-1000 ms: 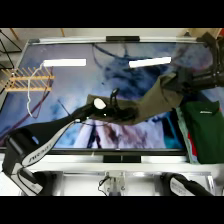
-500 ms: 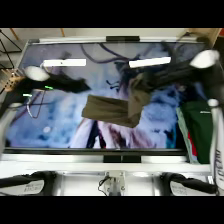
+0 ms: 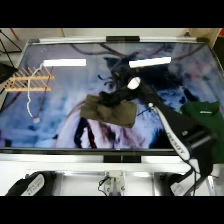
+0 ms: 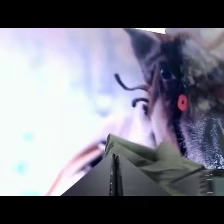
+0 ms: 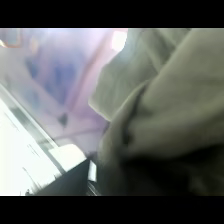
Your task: Fold the shirts.
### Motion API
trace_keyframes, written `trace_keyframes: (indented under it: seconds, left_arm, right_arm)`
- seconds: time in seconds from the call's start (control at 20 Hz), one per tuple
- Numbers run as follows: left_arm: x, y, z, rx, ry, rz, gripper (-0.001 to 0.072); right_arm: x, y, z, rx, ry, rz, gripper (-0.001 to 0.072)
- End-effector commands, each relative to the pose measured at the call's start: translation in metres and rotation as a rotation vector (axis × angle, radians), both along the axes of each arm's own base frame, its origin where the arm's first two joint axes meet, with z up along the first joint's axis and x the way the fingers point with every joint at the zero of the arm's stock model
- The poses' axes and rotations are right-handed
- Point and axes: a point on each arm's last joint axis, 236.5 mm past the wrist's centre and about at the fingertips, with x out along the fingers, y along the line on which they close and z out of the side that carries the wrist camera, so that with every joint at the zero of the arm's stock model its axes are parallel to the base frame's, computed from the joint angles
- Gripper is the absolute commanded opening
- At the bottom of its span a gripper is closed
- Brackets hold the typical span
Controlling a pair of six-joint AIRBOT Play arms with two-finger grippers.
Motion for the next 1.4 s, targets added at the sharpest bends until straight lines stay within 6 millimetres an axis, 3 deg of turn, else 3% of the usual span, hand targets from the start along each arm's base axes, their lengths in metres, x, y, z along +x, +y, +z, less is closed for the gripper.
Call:
trace_keyframes:
  seconds: [0.0, 0.15, 0.3, 0.4, 0.5, 0.6, 0.65, 0.75, 0.9, 1.0, 1.15, 1.35]
  left_arm:
    - [-0.012, 0.009, 0.014, 0.009, -0.031, 0.041, 0.0024]
    - [-0.006, 0.011, 0.006, 0.001, -0.01, 0.04, 0.0025]
    - [-0.003, 0.008, -0.005, -0.007, 0.016, 0.028, 0.0025]
    - [-0.003, 0.008, -0.012, -0.012, 0.032, 0.028, 0.0025]
    - [-0.004, 0.007, -0.018, -0.016, 0.046, 0.027, 0.0025]
    - [-0.004, 0.007, -0.025, -0.021, 0.062, 0.027, 0.0025]
    - [-0.004, 0.007, -0.029, -0.025, 0.072, 0.026, 0.0025]
    - [-0.005, 0.006, -0.037, -0.03, 0.09, 0.024, 0.0025]
    - [-0.005, 0.002, -0.046, -0.037, 0.11, 0.014, 0.0025]
    - [-0.005, -0.002, -0.047, -0.037, 0.113, 0.003, 0.0025]
    - [-0.005, -0.007, -0.048, -0.037, 0.116, -0.011, 0.0025]
    - [-0.005, -0.009, -0.048, -0.038, 0.116, -0.016, 0.0025]
  right_arm:
    - [0.004, 0.031, -0.01, 0.091, 0.02, -0.043, 0.0531]
    - [0.001, 0.022, 0.016, 0.132, -0.02, 0.016, 0.0531]
    - [0.018, -0.023, 0.049, 0.074, -0.127, 0.013, 0.0531]
    - [0.032, -0.084, 0.054, -0.093, -0.186, -0.016, 0.053]
    - [0.033, -0.189, 0.03, -0.429, -0.131, -0.067, 0.053]
    - [0.006, -0.285, 0.003, -0.697, 0.047, -0.086, 0.0532]
    - [-0.012, -0.309, -0.011, -0.716, 0.147, -0.094, 0.0652]
    - [-0.038, -0.311, -0.04, -0.601, 0.286, -0.137, 0.0664]
    - [-0.043, -0.269, -0.067, -0.387, 0.29, -0.164, 0.0664]
    - [-0.036, -0.241, -0.069, -0.29, 0.217, -0.151, 0.0664]
    - [-0.022, -0.222, -0.071, -0.258, 0.15, -0.156, 0.0664]
    - [-0.021, -0.195, -0.081, -0.163, 0.196, -0.158, 0.0664]
